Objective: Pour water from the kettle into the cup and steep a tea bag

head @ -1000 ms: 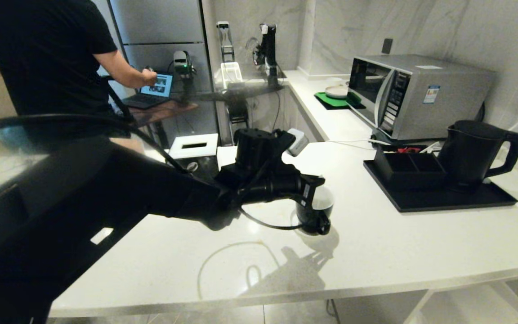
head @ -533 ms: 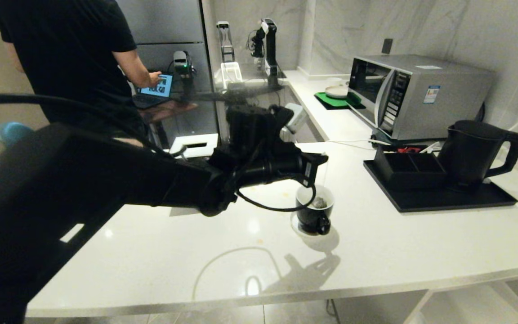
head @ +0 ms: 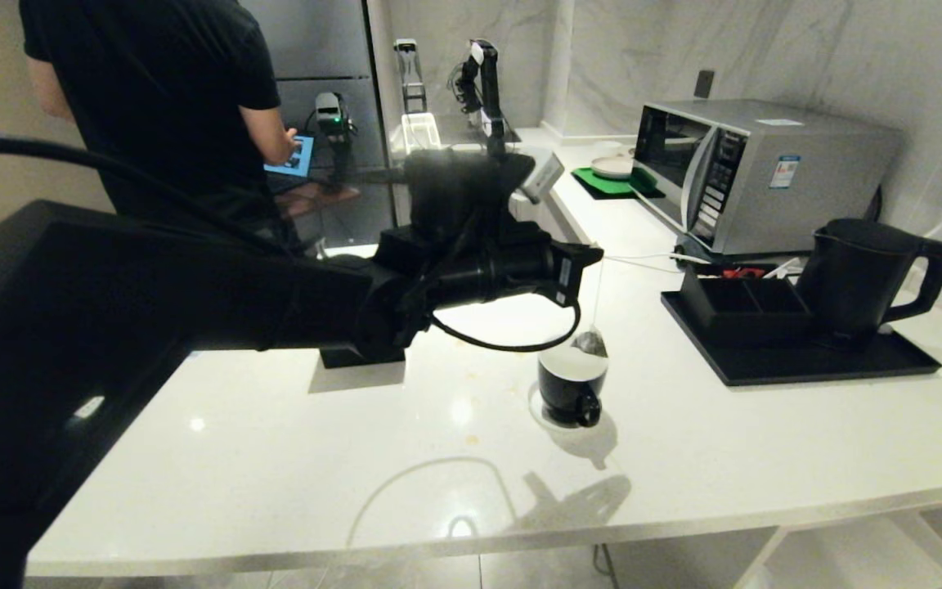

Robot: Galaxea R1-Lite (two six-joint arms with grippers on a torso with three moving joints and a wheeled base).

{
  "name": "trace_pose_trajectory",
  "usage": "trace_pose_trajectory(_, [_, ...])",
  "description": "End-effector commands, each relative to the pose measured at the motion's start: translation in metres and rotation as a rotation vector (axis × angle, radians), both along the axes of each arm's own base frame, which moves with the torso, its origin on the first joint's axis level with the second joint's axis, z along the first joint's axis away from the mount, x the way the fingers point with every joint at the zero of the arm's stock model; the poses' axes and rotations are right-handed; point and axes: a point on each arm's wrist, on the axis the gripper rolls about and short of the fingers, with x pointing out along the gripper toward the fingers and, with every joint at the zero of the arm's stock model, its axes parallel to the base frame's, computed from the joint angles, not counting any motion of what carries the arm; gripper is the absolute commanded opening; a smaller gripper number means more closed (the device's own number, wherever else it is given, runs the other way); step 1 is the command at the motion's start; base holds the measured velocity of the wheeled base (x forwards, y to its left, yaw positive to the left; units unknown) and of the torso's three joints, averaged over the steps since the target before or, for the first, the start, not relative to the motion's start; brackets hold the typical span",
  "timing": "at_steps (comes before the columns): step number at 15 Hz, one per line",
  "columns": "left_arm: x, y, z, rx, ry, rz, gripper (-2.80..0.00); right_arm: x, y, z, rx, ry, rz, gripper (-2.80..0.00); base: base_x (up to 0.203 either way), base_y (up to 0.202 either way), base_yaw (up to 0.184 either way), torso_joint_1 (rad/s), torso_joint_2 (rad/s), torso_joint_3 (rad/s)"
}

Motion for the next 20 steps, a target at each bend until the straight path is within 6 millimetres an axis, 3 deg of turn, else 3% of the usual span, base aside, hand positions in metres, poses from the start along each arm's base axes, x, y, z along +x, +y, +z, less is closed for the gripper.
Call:
trace_pose_trajectory(1, [0.000, 0.000, -0.002, 0.002, 0.003, -0.002, -2.80, 0.000, 0.000, 0.000, 0.000, 0.000, -0.001, -2.80, 0.000, 0.000, 0.000, 0.000, 0.00, 0.000])
trace_pose_trajectory(5, [0.003, -0.002, -0.017, 0.032, 0.013, -0.007, -2.80, 0.000, 0.000, 0.000, -0.001, 0.001, -0.001, -2.80, 0.000, 0.000, 0.000, 0.000, 0.00, 0.000])
trace_pose_trajectory(13, [-0.001, -0.004, -0.069, 0.093, 0.079, -0.026, -2.80, 0.000, 0.000, 0.000, 0.000, 0.001, 0.000, -2.80, 0.000, 0.000, 0.000, 0.000, 0.00, 0.000])
trace_pose_trajectory(17, [-0.001, -0.008, -0.080, 0.103, 0.094, -0.034, -2.80, 0.000, 0.000, 0.000, -0.001, 0.000, 0.000, -2.80, 0.000, 0.000, 0.000, 0.000, 0.00, 0.000])
trace_pose_trajectory(20, [-0.001, -0.007, -0.076, 0.096, 0.091, -0.028, -2.80, 0.000, 0.000, 0.000, 0.000, 0.000, 0.000, -2.80, 0.000, 0.000, 0.000, 0.000, 0.00, 0.000])
